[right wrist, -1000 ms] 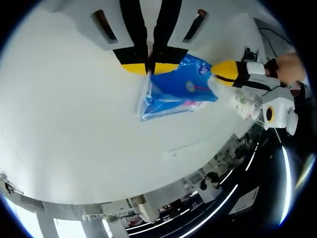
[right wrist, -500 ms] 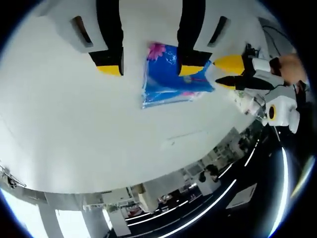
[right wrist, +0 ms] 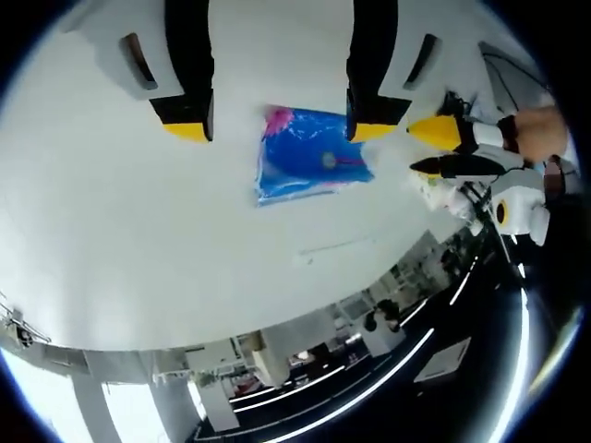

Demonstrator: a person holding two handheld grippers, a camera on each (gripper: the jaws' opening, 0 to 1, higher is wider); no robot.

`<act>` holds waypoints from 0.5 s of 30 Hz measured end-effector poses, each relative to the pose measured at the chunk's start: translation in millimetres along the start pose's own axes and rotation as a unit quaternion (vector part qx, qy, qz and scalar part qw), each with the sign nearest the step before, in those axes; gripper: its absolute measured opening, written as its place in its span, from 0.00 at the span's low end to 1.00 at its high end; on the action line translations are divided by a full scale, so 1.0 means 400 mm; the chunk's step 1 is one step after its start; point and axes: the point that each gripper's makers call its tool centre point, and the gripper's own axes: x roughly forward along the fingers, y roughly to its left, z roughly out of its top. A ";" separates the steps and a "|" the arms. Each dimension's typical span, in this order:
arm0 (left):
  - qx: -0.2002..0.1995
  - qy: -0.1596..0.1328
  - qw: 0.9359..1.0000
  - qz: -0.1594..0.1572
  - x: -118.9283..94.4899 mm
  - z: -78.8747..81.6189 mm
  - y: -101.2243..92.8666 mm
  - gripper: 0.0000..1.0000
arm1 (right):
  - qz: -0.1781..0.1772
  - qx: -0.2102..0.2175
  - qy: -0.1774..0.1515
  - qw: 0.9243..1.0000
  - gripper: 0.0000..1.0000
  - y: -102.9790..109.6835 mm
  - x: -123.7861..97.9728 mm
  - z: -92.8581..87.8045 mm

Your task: Arrange the tabletop items into an orderly group along one side of the table until the central work area is clear of visible clutter.

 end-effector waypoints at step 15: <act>-0.006 -0.020 0.999 0.031 -0.090 -0.039 0.042 0.70 | 0.015 0.005 -0.007 1.000 0.56 0.030 -0.041 -0.020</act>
